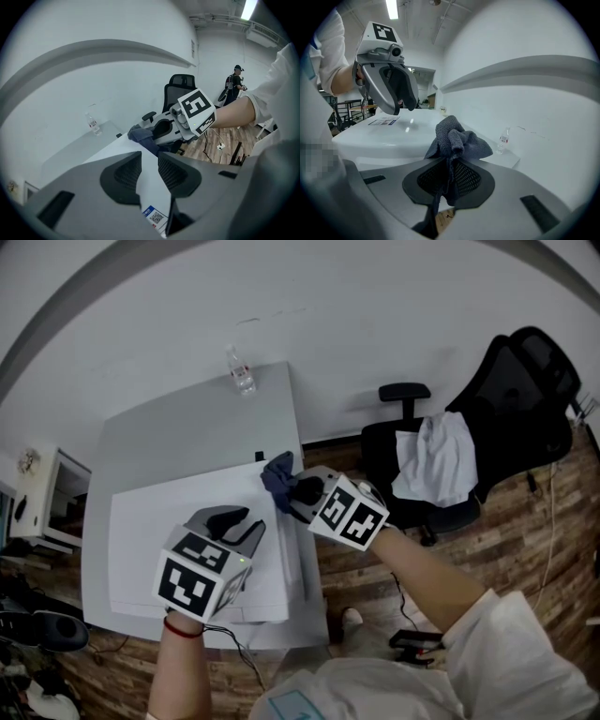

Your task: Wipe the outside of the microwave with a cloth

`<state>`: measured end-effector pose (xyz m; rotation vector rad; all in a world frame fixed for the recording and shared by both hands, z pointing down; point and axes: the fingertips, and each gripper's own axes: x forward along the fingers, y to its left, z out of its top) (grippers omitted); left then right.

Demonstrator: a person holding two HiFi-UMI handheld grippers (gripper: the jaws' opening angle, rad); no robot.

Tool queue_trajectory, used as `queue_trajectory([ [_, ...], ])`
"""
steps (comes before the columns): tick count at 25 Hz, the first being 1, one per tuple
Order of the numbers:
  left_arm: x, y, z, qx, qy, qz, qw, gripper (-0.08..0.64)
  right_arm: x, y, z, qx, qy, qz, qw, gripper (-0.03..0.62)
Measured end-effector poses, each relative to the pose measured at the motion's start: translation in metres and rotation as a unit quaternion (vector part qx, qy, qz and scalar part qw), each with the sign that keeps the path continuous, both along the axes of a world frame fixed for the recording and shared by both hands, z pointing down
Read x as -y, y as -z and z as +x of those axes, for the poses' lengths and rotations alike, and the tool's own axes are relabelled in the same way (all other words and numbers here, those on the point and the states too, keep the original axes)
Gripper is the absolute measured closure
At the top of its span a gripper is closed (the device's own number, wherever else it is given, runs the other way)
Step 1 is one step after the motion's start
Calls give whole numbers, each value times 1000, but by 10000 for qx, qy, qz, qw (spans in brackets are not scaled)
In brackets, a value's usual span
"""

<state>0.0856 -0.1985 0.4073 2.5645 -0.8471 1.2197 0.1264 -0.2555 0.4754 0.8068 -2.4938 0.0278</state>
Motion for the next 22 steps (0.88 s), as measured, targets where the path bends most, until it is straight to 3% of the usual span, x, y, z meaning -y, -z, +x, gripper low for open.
queue_trajectory([
  [22, 6, -3, 4, 41, -48, -45, 10000, 449, 0, 0, -2, -77, 76, -26, 9999, 529],
])
